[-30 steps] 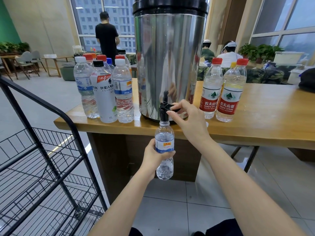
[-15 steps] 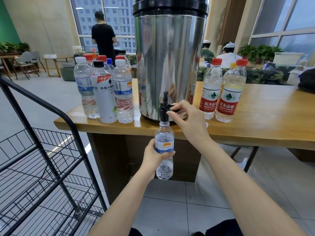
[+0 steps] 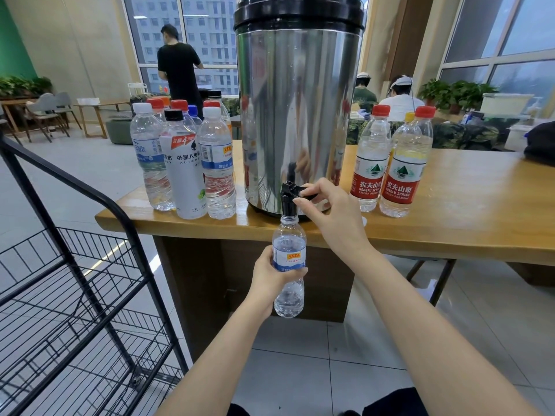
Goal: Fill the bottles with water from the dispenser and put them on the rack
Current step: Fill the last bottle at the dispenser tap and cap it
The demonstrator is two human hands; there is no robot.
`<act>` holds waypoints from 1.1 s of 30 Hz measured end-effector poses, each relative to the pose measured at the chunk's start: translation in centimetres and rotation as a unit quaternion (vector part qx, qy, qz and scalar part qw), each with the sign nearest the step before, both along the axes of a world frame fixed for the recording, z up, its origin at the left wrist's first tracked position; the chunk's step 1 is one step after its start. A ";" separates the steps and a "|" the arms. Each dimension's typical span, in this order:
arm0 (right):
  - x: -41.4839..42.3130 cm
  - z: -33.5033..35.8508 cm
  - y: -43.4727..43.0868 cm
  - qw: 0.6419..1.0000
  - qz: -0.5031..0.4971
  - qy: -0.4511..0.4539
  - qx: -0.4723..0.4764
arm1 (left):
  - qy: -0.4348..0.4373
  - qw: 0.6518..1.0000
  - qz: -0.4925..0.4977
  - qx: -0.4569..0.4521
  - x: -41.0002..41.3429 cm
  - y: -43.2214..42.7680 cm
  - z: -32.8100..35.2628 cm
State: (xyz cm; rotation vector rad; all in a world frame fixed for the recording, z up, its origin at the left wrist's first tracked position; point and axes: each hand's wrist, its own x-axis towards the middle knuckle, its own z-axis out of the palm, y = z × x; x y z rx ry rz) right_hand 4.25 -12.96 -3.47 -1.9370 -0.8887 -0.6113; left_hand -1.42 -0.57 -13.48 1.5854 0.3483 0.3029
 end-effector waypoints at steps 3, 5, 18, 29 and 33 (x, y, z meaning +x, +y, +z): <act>0.1 0.0 0.0 1.000 0.000 -0.001 -0.001 | -0.003 1.000 0.000 0.002 0.0 0.0 0.0; 0.0 0.0 0.0 1.000 0.000 -0.001 -0.002 | -0.004 1.000 0.000 0.001 -0.1 0.0 0.0; -0.1 0.0 0.1 1.000 0.000 0.006 0.003 | 0.000 1.000 0.002 -0.006 -0.1 0.0 0.0; 0.1 -0.1 0.1 1.000 0.000 0.007 0.005 | 0.009 1.000 0.004 -0.003 -0.1 0.0 0.1; 0.1 -0.1 0.1 1.000 -0.001 0.007 0.005 | 0.011 1.000 0.006 0.001 -0.2 -0.1 0.1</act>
